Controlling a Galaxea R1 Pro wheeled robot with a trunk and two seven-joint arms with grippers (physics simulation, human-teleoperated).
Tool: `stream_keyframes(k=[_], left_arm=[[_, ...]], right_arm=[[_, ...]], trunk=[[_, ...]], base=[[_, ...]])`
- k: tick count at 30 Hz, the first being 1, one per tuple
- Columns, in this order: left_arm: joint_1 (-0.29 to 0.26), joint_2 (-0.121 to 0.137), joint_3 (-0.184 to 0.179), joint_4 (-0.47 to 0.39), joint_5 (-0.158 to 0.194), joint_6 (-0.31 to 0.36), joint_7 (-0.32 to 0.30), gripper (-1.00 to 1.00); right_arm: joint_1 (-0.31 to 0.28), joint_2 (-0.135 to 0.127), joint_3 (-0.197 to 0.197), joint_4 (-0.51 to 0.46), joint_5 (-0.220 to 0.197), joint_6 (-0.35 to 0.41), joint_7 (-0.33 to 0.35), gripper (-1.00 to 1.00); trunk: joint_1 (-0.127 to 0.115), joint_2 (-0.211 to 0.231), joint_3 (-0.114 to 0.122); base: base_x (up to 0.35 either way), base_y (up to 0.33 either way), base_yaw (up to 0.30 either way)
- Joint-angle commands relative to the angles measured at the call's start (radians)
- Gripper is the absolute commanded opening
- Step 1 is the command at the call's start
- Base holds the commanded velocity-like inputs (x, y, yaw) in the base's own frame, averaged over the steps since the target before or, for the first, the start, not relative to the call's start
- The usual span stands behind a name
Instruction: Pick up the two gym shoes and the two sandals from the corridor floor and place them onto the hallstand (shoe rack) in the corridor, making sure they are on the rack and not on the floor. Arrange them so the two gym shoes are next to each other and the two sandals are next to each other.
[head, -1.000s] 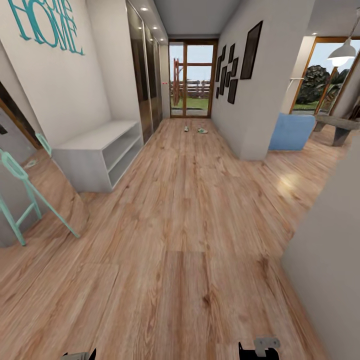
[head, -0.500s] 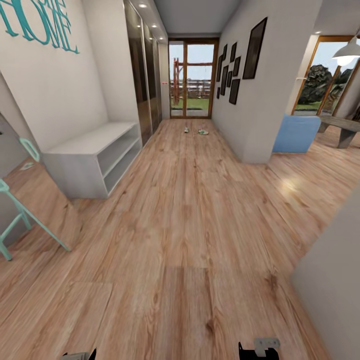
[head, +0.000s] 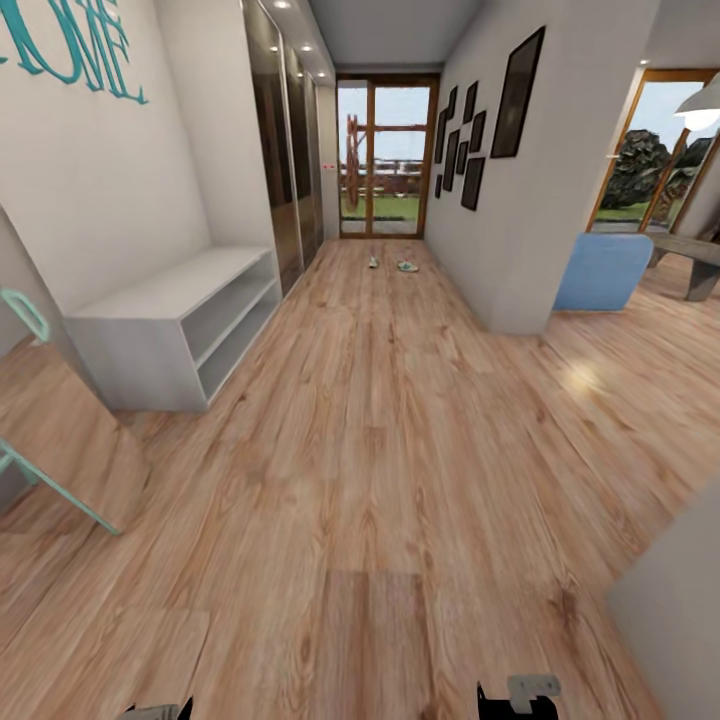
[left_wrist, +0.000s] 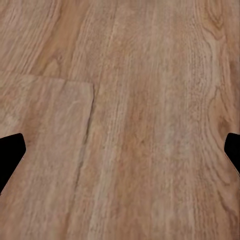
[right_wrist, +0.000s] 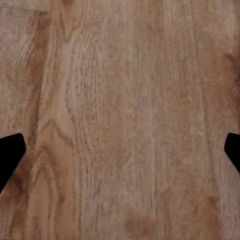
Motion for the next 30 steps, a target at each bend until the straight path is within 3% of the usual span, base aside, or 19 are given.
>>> stream_keyframes(k=[1, 30], left_arm=[[-0.001, -0.001, 0.008, 0.001, -0.001, -0.002, -0.01, 1.0], [-0.001, -0.001, 0.009, 0.001, -0.002, -0.002, -0.01, 1.0]], right_arm=[[-0.001, 0.0, 0.0, 0.001, 0.008, -0.002, -0.006, 1.0], [0.004, 0.0, 0.0, 0.001, 0.008, -0.002, -0.006, 1.0]], trunk=[[0.0, 0.0, -0.001], [0.0, 0.0, -0.001]], base=[[0.337, 0.0, 0.0], [0.337, 0.0, 0.0]])
